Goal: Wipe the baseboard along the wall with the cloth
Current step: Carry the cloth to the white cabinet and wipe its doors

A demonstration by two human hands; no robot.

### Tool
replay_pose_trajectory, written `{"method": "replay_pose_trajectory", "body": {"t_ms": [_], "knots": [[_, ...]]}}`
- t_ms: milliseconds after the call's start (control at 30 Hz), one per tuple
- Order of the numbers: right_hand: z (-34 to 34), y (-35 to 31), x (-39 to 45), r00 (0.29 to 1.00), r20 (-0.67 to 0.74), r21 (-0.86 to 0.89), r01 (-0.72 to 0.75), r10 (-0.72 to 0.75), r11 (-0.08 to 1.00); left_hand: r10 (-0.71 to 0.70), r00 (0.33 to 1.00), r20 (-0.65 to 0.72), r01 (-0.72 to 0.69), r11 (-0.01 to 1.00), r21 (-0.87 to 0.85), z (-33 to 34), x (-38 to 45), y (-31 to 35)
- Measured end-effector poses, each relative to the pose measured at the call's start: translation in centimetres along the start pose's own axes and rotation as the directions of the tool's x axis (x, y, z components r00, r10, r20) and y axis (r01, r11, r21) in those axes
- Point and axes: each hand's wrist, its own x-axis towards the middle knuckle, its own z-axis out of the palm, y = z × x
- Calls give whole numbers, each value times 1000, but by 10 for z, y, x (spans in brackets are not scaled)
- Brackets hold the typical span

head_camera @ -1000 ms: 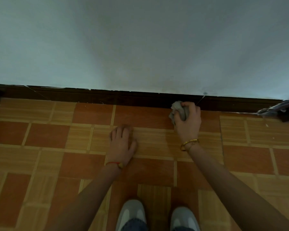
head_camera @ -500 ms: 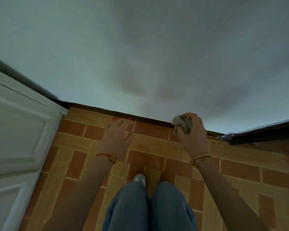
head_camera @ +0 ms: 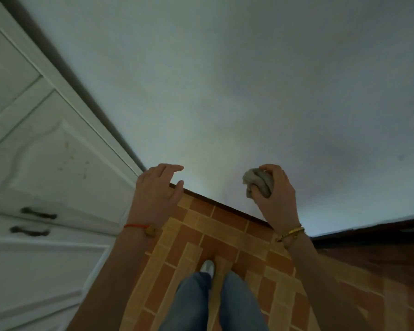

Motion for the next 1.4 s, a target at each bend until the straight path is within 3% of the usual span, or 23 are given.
{"method": "replay_pose_trajectory", "body": {"t_ms": [267,400,567,833,967,1400], "knots": [[-30,-53,2,972,178,112,136,-155,984,-144,972,-185,156,986,53,-72,-61,42],[-50,-52,1,931,303,150,164,-203,975,-244,916,-320,276,959,59,-75,-108,74],[-83,-41,-14,851,454,156,214,-263,964,-405,813,-419,446,895,0,-48,-172,123],[-111,-36,-54,713,593,160,351,-374,923,-609,650,-455,643,759,-98,-20,-274,189],[-111,-44,-85,624,643,213,412,-444,886,-701,533,-474,742,656,-137,-11,-329,209],[-83,-75,-163,355,765,337,489,-537,804,-810,220,-543,872,414,-263,7,-449,257]]}}
